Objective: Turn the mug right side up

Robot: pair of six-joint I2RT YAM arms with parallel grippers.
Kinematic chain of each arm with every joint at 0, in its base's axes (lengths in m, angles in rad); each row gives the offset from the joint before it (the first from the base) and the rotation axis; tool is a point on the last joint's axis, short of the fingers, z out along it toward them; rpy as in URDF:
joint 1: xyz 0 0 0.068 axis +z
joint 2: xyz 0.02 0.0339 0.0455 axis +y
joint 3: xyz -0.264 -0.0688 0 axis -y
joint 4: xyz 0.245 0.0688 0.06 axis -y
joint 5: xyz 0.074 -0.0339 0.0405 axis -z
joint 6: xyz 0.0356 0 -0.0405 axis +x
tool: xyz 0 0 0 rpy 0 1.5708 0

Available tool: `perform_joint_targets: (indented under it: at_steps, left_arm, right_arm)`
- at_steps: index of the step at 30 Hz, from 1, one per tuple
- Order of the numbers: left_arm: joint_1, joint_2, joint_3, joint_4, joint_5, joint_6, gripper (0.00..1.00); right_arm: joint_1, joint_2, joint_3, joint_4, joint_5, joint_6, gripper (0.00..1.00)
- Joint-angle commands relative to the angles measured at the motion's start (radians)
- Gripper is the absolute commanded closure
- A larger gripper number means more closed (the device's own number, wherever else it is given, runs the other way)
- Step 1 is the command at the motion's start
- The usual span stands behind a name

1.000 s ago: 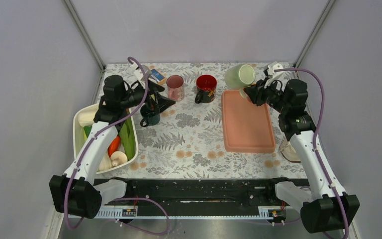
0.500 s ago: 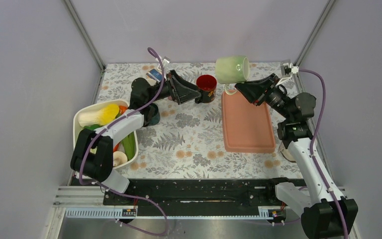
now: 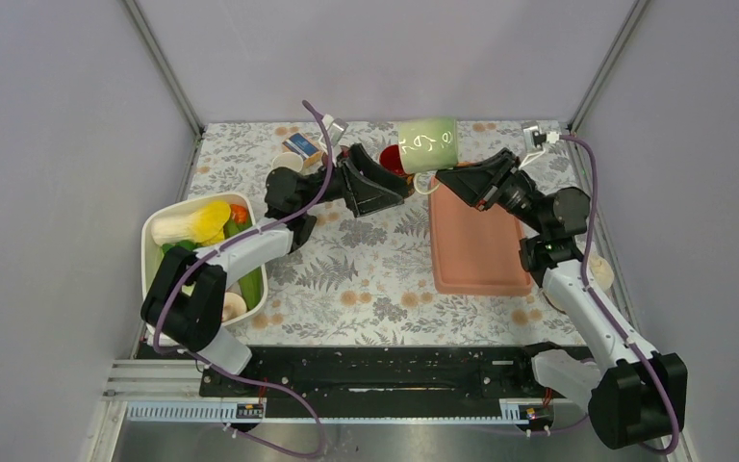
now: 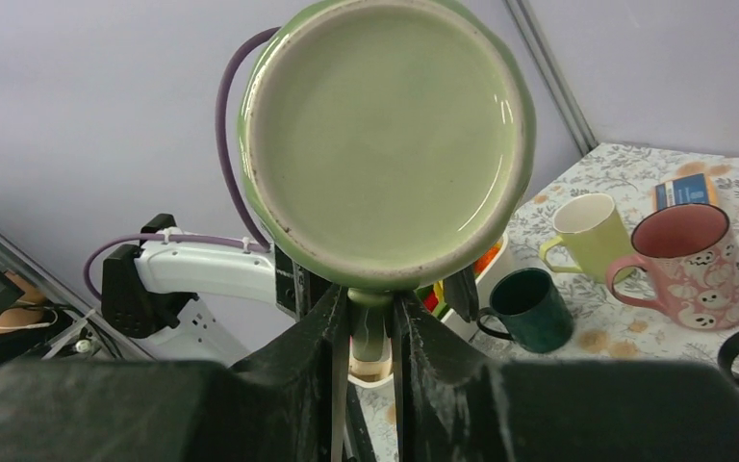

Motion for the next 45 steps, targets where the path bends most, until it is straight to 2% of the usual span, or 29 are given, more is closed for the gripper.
perform_joint_targets:
  at_steps: [1,12,20,41,45]
  left_arm:
    - [-0.016,0.017,0.03,0.082,0.02,-0.015,0.07]
    - [-0.017,0.041,0.058,0.149,0.027,-0.079,0.12]
    - [-0.017,0.034,0.069,0.189,0.036,-0.121,0.19]
    - [-0.007,-0.039,0.068,0.229,0.038,-0.158,0.58]
    - [-0.007,-0.039,0.061,0.212,0.042,-0.14,0.63]
  right_arm:
    - [0.034,0.004,0.009,0.187,0.028,0.035,1.0]
    - [0.106,0.06,-0.025,0.186,0.044,-0.036,1.0]
    - [0.133,0.093,-0.04,0.185,0.057,-0.077,1.0]
    - [0.209,0.141,-0.105,0.205,0.091,-0.167,1.0]
    - [0.209,0.125,-0.098,0.196,0.099,-0.164,1.0]
